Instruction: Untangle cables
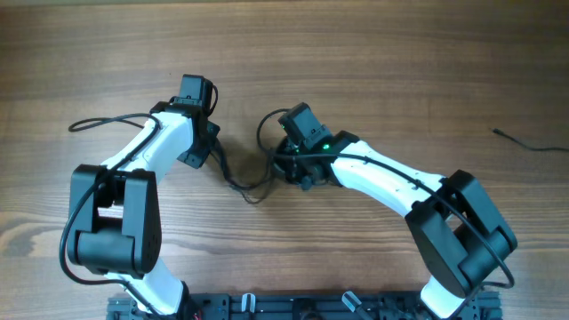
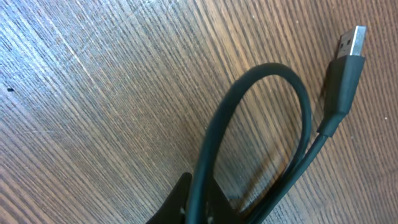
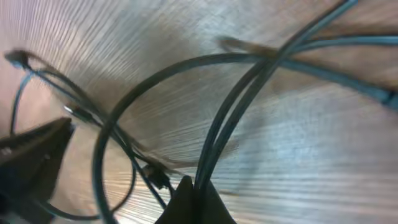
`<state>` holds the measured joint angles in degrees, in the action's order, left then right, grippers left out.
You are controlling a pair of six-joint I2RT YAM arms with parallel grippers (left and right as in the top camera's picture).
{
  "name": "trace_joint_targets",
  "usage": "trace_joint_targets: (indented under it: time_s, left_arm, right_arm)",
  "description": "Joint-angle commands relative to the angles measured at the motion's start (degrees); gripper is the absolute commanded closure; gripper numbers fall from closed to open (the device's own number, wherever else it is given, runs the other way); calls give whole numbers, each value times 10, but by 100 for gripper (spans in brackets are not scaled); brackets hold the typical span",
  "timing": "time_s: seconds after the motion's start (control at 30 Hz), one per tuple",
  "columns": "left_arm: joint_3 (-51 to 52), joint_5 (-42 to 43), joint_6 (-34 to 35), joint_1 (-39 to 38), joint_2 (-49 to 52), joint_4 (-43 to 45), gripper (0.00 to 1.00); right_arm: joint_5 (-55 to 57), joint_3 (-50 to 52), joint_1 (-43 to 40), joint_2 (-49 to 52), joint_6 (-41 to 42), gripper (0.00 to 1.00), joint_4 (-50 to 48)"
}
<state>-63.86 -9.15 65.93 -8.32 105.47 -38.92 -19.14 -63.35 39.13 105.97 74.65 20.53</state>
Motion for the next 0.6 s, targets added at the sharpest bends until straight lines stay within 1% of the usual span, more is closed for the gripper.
trace_joint_targets:
  time_s: [0.0,0.03,0.1,0.17,0.23,0.33,0.4,0.5,0.57]
  left_arm:
    - [1,-10,-20,-2,7,-7,91]
    - [1,-10,-36,-2,7,-9,92]
    - [1,-10,-43,-2,7,-11,96]
    - [1,-21,-42,-2,7,-11,96]
    - [1,-35,-42,-2,7,-9,96]
    - [1,-65,-42,-2,7,-23,96]
    - [1,-73,-42,-2,7,-29,96]
    - [1,-72,-42,-2,7,-29,96]
    - [1,-72,-42,-2,7,-29,84]
  right_arm:
    - [16,2,-62,-17,-202,96,57]
    - [28,2,-97,-48,-243,96,85]
    - [46,2,-153,-132,-332,96,127]
    - [45,2,-193,-233,-433,96,151]
    - [66,2,-229,-329,-499,96,176]
    - [194,2,-300,-442,-508,96,197]
    - [224,2,-353,-486,-540,96,186]
    - [222,2,-407,-487,-600,96,145]
    - [221,2,-434,-458,-614,96,99]
